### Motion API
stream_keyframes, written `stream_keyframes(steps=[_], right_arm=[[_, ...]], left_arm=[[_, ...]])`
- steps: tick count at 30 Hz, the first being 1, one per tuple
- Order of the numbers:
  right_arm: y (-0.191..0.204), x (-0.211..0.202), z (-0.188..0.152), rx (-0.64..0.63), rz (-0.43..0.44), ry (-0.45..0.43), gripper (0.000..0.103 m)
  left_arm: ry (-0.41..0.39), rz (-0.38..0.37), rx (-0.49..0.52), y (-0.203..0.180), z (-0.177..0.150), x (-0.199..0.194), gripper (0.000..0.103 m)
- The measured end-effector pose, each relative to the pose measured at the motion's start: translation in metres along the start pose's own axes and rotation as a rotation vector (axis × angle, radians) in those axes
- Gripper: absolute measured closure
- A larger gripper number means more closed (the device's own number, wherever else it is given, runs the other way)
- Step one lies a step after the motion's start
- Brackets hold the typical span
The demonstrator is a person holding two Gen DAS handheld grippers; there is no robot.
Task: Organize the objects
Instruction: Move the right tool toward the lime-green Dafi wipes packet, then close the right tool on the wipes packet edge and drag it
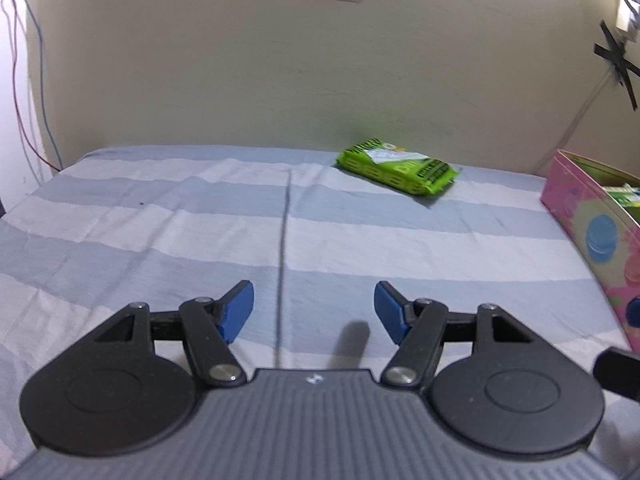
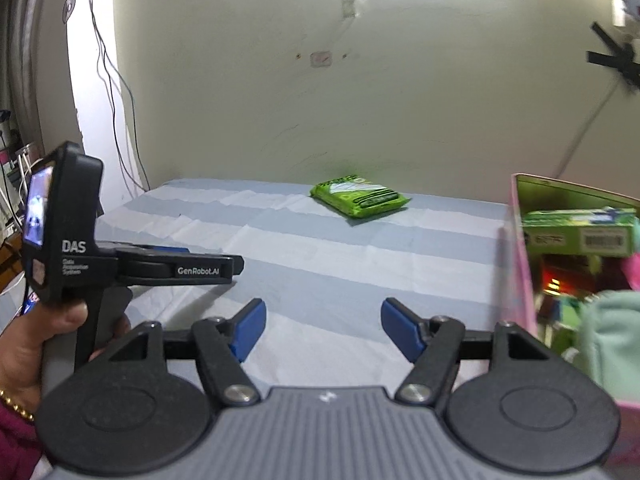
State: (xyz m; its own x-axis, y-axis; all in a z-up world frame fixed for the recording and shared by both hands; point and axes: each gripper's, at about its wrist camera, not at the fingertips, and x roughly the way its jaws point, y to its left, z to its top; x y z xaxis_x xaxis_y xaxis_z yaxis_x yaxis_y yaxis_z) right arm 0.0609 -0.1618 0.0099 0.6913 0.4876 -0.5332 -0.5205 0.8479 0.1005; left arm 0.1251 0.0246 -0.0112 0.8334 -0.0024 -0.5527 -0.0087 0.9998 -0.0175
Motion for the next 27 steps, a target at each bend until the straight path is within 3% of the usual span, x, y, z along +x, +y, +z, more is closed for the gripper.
stream_keyframes(steps=[6, 10, 14, 21, 27], right_arm=[[0.009, 0.031, 0.021, -0.066, -0.006, 0.024, 0.038], [0.003, 0.055, 0.049, -0.018, -0.011, 0.022, 0.039], [-0.001, 0.093, 0.072, 0.014, -0.041, 0.042, 0.038], [-0.031, 0.178, 0.112, 0.107, -0.106, 0.110, 0.015], [-0.052, 0.229, 0.131, 0.193, -0.126, 0.119, 0.009]], left_arm=[[-0.015, 0.017, -0.053, 0.016, 0.003, -0.001, 0.034], [-0.028, 0.028, -0.100, 0.026, 0.005, -0.004, 0.033], [-0.001, -0.014, -0.131, 0.030, 0.005, -0.001, 0.033], [0.041, -0.073, -0.165, 0.031, 0.002, 0.004, 0.033], [0.051, -0.115, -0.179, 0.030, 0.003, 0.003, 0.028]])
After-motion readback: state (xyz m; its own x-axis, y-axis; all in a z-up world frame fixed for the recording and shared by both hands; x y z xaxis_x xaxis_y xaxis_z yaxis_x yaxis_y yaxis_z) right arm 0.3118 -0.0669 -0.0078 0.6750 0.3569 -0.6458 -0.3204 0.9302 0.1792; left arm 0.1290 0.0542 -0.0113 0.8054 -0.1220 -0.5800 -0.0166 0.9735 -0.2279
